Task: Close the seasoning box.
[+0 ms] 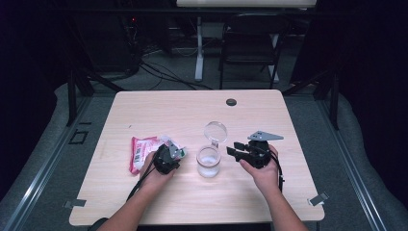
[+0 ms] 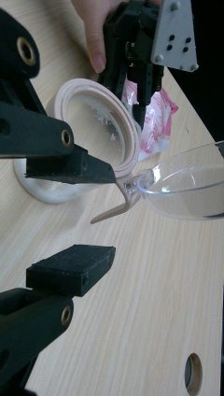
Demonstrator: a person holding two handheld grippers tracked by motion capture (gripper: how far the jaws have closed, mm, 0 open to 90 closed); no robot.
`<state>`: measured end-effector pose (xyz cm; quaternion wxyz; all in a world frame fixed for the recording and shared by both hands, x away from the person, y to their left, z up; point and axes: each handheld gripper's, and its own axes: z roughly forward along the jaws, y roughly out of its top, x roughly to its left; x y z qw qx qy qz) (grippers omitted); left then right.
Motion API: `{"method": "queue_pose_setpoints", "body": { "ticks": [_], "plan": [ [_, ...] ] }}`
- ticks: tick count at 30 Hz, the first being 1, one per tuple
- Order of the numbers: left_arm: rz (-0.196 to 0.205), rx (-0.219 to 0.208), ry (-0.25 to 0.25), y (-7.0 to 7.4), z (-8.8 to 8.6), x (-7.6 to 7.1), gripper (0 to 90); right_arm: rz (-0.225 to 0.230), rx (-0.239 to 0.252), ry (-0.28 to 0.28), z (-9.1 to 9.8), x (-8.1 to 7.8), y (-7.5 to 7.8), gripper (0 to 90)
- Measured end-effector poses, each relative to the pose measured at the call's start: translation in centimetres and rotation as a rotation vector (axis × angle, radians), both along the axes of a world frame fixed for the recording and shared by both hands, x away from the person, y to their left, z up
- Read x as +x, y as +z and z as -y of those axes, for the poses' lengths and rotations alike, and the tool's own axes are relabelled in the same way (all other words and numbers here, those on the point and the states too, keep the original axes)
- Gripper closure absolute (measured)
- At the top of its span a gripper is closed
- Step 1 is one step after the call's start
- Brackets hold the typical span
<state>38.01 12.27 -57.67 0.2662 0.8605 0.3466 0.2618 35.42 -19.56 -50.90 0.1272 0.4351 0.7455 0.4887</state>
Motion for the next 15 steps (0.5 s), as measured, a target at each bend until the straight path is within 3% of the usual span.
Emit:
{"method": "queue_pose_setpoints", "body": {
  "ticks": [4, 11, 15],
  "plan": [
    [-0.031, -0.051, 0.044, 0.4, -0.5, 0.6, 75.2, 0.002, 0.004, -0.009, 0.3, -0.2, 0.0, 57.7],
    [-0.106, -0.158, 0.106, 0.9, -1.9, 1.6, 86.9, 0.001, -0.003, -0.026, 0.8, -0.6, -0.1, 57.7],
    [-0.133, -0.202, 0.113, 1.2, -2.5, 1.8, 89.6, 0.002, -0.003, -0.026, 1.0, -0.6, -0.1, 57.6]
  ]
}}
